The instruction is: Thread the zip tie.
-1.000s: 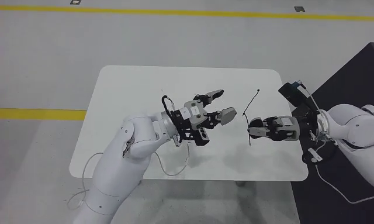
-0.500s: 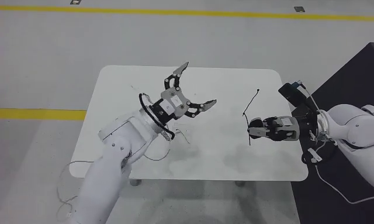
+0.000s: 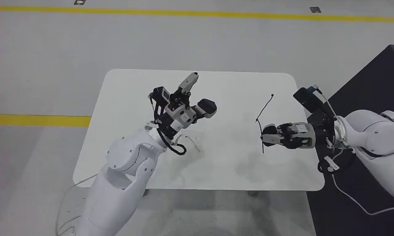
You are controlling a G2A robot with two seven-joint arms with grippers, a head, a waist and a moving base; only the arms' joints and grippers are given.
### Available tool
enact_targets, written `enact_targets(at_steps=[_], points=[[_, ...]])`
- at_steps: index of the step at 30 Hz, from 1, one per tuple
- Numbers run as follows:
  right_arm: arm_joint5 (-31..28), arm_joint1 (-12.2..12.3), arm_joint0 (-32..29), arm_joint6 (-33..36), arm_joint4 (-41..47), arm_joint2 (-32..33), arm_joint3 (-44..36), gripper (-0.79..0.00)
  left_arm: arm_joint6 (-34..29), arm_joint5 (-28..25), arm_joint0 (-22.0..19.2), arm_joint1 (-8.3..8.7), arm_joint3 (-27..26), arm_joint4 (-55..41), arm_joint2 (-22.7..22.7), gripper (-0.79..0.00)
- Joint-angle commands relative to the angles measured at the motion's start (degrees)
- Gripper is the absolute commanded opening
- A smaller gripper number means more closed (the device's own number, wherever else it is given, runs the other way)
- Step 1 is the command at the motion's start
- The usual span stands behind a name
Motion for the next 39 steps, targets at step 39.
enact_targets(at_steps=[39], points=[[4.8,0.2,-1.2,7.3,6.2,0.6,0.9,-0.785,-0.4,-21.1,6.7,1.71,-1.8,105.8,7.8,0.000]])
